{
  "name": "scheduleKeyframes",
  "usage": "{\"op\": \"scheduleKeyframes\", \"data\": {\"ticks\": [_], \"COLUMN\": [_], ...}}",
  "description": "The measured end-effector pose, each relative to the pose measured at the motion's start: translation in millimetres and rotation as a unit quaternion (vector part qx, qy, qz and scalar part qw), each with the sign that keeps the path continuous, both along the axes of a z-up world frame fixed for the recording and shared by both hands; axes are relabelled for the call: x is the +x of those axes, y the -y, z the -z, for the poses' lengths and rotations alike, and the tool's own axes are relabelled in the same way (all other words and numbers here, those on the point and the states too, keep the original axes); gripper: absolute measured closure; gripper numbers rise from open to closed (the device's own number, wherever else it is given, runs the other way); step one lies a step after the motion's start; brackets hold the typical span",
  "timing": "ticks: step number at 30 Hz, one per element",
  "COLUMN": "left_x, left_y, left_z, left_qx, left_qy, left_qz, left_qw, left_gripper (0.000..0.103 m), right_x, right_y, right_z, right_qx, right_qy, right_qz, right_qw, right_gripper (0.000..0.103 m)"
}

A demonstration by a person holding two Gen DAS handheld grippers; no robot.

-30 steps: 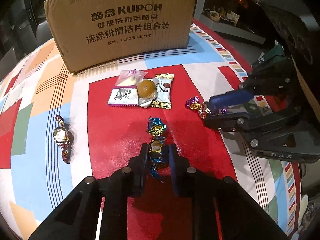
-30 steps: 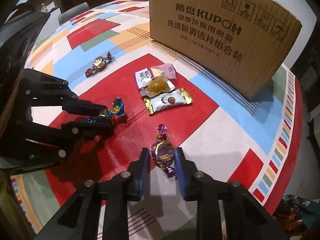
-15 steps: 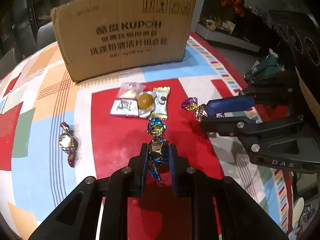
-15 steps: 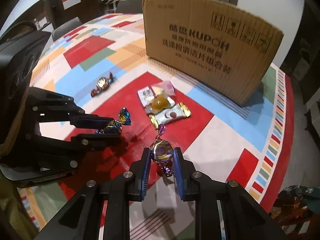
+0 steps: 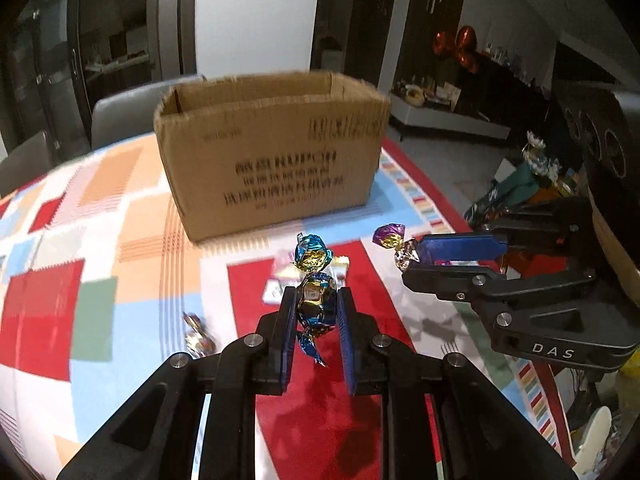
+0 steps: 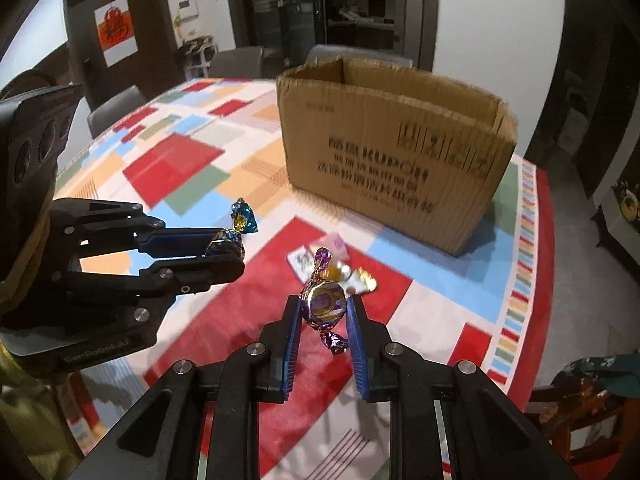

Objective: Organize snacks
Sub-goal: 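Carry both candies over the box and open both grippers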

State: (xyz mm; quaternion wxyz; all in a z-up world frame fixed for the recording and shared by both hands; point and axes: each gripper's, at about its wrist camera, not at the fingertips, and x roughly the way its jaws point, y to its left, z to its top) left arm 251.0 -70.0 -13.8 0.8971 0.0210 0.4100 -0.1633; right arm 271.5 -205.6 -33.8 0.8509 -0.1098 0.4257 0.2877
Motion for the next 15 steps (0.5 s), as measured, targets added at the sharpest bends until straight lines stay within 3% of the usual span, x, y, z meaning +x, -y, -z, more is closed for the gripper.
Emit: {"op": "scheduleKeyframes", "data": {"ticks": [15], "left_x": [28], "left_y": [-10], "left_z": [-67], "left_qx": [0.004], "left_qy": [0.082], "left_qz": [-0.002], "left_qw": [0.9966], "left_gripper": [0.083], "right_x": [27], "right_y": [6], "right_z": [-64], "right_qx": [0.060], "right_qy": [0.065], "right_qz": [0.063], "right_qw": [0.994], "right_gripper": [0.079]}}
